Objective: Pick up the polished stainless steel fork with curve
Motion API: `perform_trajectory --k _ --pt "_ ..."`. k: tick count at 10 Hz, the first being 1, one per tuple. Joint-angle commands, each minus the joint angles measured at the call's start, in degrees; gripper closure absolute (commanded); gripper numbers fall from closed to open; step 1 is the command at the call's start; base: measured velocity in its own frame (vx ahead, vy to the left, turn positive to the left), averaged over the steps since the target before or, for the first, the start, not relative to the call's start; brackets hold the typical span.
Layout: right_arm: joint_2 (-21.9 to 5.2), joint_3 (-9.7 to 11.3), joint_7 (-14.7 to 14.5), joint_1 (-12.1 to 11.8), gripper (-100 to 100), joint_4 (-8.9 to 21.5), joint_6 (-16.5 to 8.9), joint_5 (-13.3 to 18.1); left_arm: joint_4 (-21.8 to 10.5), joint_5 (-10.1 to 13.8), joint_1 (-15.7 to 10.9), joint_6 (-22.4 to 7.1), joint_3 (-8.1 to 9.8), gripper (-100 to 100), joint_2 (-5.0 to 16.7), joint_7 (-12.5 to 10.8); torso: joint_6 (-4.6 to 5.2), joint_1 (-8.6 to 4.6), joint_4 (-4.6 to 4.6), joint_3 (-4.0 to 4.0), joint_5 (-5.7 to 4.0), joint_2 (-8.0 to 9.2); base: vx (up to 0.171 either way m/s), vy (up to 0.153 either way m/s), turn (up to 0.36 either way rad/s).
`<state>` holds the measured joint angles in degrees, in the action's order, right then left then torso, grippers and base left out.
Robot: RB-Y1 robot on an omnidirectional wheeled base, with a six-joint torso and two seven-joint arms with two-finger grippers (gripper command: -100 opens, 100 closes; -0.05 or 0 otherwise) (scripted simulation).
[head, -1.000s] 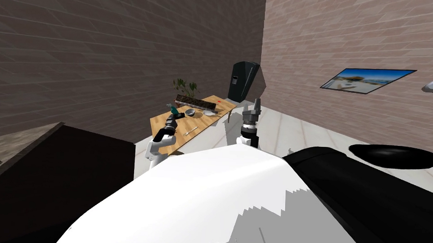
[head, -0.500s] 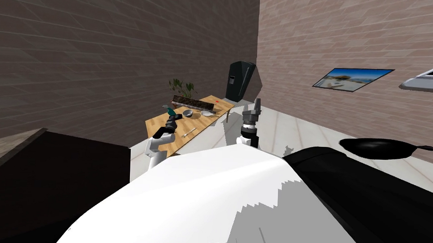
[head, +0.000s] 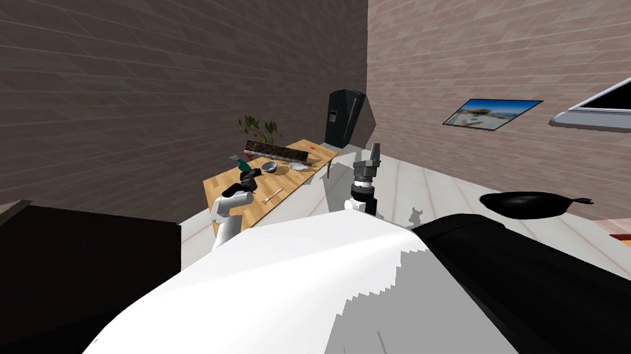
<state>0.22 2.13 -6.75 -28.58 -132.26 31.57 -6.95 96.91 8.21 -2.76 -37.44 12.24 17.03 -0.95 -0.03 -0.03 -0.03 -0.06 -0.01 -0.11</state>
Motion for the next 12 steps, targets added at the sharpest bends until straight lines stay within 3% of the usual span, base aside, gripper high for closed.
perform_trajectory --k 1,2,3,4,6,9,10,11,12 --pt "0.00 0.00 0.00 0.00 0 0.00 0.00 0.00 -1.10 0.29 -0.71 -2.86 0.46 -100 0.33 -0.32 0.00 0.00 0.00 0.00 0.00 0.00 0.022 -0.002 -0.057" --pt "0.00 0.00 0.00 0.00 0 0.00 0.00 0.00 -3.68 0.64 -2.14 -4.49 1.27 -100 0.76 -0.85 -0.03 0.01 0.00 0.01 0.00 0.02 0.023 -0.005 -0.120" --pt "0.00 0.00 0.00 0.00 0 0.00 0.00 0.00 -3.69 0.64 -2.14 -6.28 1.27 -100 0.76 -0.85 0.00 0.00 0.00 0.01 0.00 0.01 0.022 0.001 -0.049" --pt "0.00 0.00 0.00 -0.01 0 0.00 0.00 0.00 -6.17 0.95 -3.47 -8.19 2.03 -100 1.14 -1.40 -0.04 0.02 0.00 0.01 0.00 0.02 0.027 0.000 -0.064" --pt "0.00 0.00 0.00 0.00 0 0.00 0.00 0.00 -8.13 1.22 -4.69 -11.59 2.76 -100 1.47 -1.95 -0.04 0.02 0.00 0.01 0.01 0.03 0.028 0.003 -0.082" --pt "0.00 0.00 0.00 0.00 0 0.00 0.00 0.00 -11.76 1.45 -5.81 -14.78 3.44 -100 1.74 -2.51 -0.02 0.01 -0.01 -0.01 0.01 -0.01 0.027 0.000 -0.054" --pt "0.00 0.00 0.00 -0.01 0 0.00 0.00 0.00 -14.43 1.65 -6.83 -16.78 4.08 -100 1.96 -3.06 -0.03 0.00 0.00 0.00 0.00 0.00 0.030 -0.003 -0.061" --pt "0.00 0.00 0.00 0.00 0 0.00 0.00 0.00 -14.52 1.65 -6.83 -17.32 4.08 -100 1.96 -3.06 -0.03 0.01 -0.01 -0.01 0.00 -0.01 0.027 0.003 -0.040" --pt "0.00 0.00 0.00 -0.01 0 0.00 0.00 0.00 -17.28 1.81 -7.76 -19.33 4.68 -100 2.16 -3.62 -0.04 0.02 0.00 0.00 0.00 0.01 0.029 0.001 -0.071"
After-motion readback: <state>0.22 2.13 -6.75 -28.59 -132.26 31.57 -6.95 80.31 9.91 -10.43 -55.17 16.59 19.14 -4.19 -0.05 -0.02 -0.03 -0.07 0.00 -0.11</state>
